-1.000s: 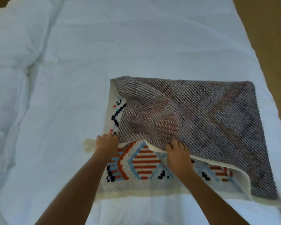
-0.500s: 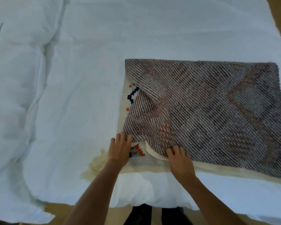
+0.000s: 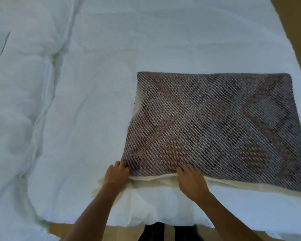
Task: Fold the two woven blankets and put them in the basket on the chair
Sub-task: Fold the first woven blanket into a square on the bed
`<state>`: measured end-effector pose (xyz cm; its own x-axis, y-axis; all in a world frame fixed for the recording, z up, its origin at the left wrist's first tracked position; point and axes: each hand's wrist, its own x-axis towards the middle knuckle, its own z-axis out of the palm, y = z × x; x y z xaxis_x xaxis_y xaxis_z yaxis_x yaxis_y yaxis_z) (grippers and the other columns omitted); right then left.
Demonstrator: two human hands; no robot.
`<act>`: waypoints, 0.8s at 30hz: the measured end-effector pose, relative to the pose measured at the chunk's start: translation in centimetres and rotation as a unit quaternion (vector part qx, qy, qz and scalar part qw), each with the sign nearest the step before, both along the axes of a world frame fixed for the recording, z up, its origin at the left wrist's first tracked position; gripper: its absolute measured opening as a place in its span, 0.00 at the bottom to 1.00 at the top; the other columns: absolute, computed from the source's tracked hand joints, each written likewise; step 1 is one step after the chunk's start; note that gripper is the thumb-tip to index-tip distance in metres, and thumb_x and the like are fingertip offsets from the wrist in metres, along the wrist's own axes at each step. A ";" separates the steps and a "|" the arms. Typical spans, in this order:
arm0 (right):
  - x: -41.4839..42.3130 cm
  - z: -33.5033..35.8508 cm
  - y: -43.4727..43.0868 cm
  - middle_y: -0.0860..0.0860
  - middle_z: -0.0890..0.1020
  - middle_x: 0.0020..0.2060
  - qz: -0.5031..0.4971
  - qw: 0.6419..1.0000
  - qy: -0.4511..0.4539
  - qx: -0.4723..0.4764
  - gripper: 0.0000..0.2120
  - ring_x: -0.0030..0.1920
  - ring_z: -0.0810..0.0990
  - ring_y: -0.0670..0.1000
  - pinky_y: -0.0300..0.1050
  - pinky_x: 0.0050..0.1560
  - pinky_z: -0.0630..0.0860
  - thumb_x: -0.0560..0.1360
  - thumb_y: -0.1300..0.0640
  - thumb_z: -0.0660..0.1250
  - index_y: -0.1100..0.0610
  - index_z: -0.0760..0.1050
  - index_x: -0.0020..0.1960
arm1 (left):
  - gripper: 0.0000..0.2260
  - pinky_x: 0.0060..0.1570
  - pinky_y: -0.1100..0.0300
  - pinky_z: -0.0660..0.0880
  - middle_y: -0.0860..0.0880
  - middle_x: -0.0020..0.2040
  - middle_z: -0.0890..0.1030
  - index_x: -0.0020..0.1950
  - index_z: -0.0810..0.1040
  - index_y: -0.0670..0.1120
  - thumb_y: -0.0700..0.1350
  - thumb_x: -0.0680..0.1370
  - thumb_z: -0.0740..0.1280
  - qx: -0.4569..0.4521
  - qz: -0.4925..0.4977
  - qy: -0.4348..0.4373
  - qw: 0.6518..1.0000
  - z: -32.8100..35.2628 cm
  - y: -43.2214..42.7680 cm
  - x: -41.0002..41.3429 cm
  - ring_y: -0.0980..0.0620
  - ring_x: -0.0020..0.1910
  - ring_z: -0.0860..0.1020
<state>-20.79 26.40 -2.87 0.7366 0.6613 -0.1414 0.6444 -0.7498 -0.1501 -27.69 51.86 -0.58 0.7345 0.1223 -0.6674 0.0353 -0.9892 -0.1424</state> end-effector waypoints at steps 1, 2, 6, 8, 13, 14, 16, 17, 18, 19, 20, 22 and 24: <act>-0.4 -0.1 0.0 0.53 0.78 0.31 -0.006 1.000 0.009 -0.008 0.15 0.31 0.77 0.54 0.47 0.33 0.78 0.52 0.63 0.78 0.57 0.77 0.35 | 0.15 0.57 0.53 0.69 0.43 0.67 0.69 0.65 0.73 0.44 0.43 0.78 0.59 -0.004 0.007 0.016 1.000 0.1 -0.4 -0.5 0.43 0.64 0.69; -0.7 -0.2 0.0 0.54 0.78 0.32 -0.016 1.000 0.016 -0.019 0.16 0.32 0.78 0.54 0.48 0.34 0.78 0.51 0.63 0.78 0.57 0.77 0.36 | 0.15 0.54 0.52 0.72 0.41 0.64 0.72 0.62 0.75 0.44 0.44 0.75 0.64 -0.010 0.014 0.002 1.000 0.0 -0.8 -0.9 0.42 0.61 0.72; -1.4 -0.9 -0.7 0.56 0.77 0.35 -0.045 0.997 0.025 -0.053 0.23 0.35 0.77 0.57 0.51 0.31 0.77 0.47 0.67 0.78 0.57 0.77 0.40 | 0.33 0.25 0.52 0.75 0.40 0.41 0.79 0.43 0.80 0.44 0.41 0.38 0.79 -0.039 0.036 -0.052 0.997 -1.7 -1.6 -1.3 0.40 0.35 0.78; -1.7 -1.1 -1.1 0.56 0.77 0.36 -0.056 0.997 0.027 -0.052 0.25 0.34 0.77 0.57 0.51 0.30 0.76 0.46 0.69 0.78 0.58 0.77 0.41 | 0.40 0.22 0.54 0.74 0.39 0.41 0.79 0.45 0.76 0.45 0.38 0.34 0.79 -0.053 0.041 -0.049 0.997 -2.5 -1.7 -1.5 0.40 0.35 0.79; -1.6 -1.1 -1.5 0.53 0.77 0.35 -0.048 0.999 0.019 -0.016 0.19 0.33 0.77 0.54 0.47 0.29 0.76 0.49 0.69 0.75 0.57 0.77 0.38 | 0.32 0.24 0.57 0.77 0.42 0.38 0.80 0.38 0.83 0.45 0.41 0.34 0.81 -0.052 -0.012 -0.040 0.998 -2.3 0.0 -2.6 0.43 0.34 0.79; -1.7 -1.2 -1.8 0.53 0.76 0.36 -0.032 0.999 0.014 -0.003 0.17 0.34 0.77 0.54 0.46 0.31 0.76 0.52 0.68 0.73 0.57 0.76 0.39 | 0.32 0.29 0.56 0.78 0.42 0.42 0.81 0.42 0.83 0.45 0.43 0.39 0.82 -0.037 -0.031 -0.016 0.999 -1.6 0.1 -2.6 0.42 0.37 0.79; -1.9 -1.5 -2.5 0.52 0.76 0.37 -0.013 1.000 0.017 0.017 0.16 0.36 0.77 0.53 0.46 0.34 0.76 0.54 0.68 0.71 0.56 0.76 0.40 | 0.31 0.52 0.51 0.76 0.40 0.62 0.74 0.63 0.75 0.46 0.46 0.61 0.78 -0.043 -0.034 0.049 0.997 -0.2 -0.1 -2.5 0.40 0.58 0.74; -2.1 -1.6 -2.8 0.52 0.77 0.38 -0.014 0.999 0.024 0.019 0.18 0.37 0.77 0.53 0.46 0.35 0.77 0.54 0.68 0.72 0.56 0.76 0.41 | 0.30 0.60 0.50 0.69 0.41 0.69 0.67 0.70 0.68 0.47 0.46 0.69 0.72 -0.029 -0.043 0.040 0.998 -0.1 -0.3 -2.4 0.41 0.66 0.68; -2.2 -1.6 -3.0 0.52 0.77 0.38 -0.019 0.999 0.029 0.018 0.19 0.37 0.77 0.53 0.46 0.36 0.77 0.53 0.68 0.73 0.56 0.76 0.42 | 0.29 0.63 0.51 0.64 0.42 0.71 0.63 0.72 0.63 0.47 0.46 0.72 0.68 -0.026 -0.045 0.031 0.998 0.0 -0.6 -2.0 0.42 0.69 0.63; -2.2 -1.4 -3.2 0.52 0.77 0.39 -0.025 0.999 0.032 0.015 0.20 0.38 0.77 0.53 0.46 0.36 0.76 0.52 0.68 0.72 0.56 0.76 0.42 | 0.29 0.63 0.51 0.63 0.42 0.70 0.63 0.72 0.62 0.47 0.47 0.72 0.67 -0.028 -0.033 0.030 0.999 0.3 -1.3 -1.4 0.42 0.69 0.62; -2.2 -1.3 -3.5 0.52 0.76 0.39 -0.031 0.999 0.032 0.011 0.20 0.38 0.76 0.53 0.46 0.36 0.75 0.52 0.68 0.72 0.56 0.76 0.43 | 0.28 0.62 0.51 0.65 0.42 0.68 0.65 0.70 0.64 0.46 0.47 0.71 0.67 -0.034 -0.031 0.018 0.999 0.4 -2.1 -1.0 0.43 0.67 0.64; -2.0 -0.9 -4.3 0.53 0.76 0.40 -0.051 0.998 0.025 -0.005 0.22 0.38 0.75 0.54 0.46 0.35 0.73 0.52 0.68 0.71 0.56 0.76 0.45 | 0.28 0.51 0.49 0.73 0.42 0.57 0.73 0.61 0.72 0.45 0.48 0.62 0.73 -0.067 -0.035 -0.019 0.997 0.5 -3.8 -0.2 0.43 0.55 0.73; -1.6 -0.7 -5.7 0.55 0.76 0.41 -0.082 0.996 0.011 -0.025 0.24 0.40 0.75 0.56 0.48 0.36 0.74 0.53 0.69 0.70 0.58 0.76 0.47 | 0.30 0.34 0.49 0.76 0.43 0.44 0.77 0.49 0.77 0.45 0.49 0.49 0.78 -0.097 -0.078 -0.058 0.991 -0.6 -5.3 0.0 0.44 0.40 0.76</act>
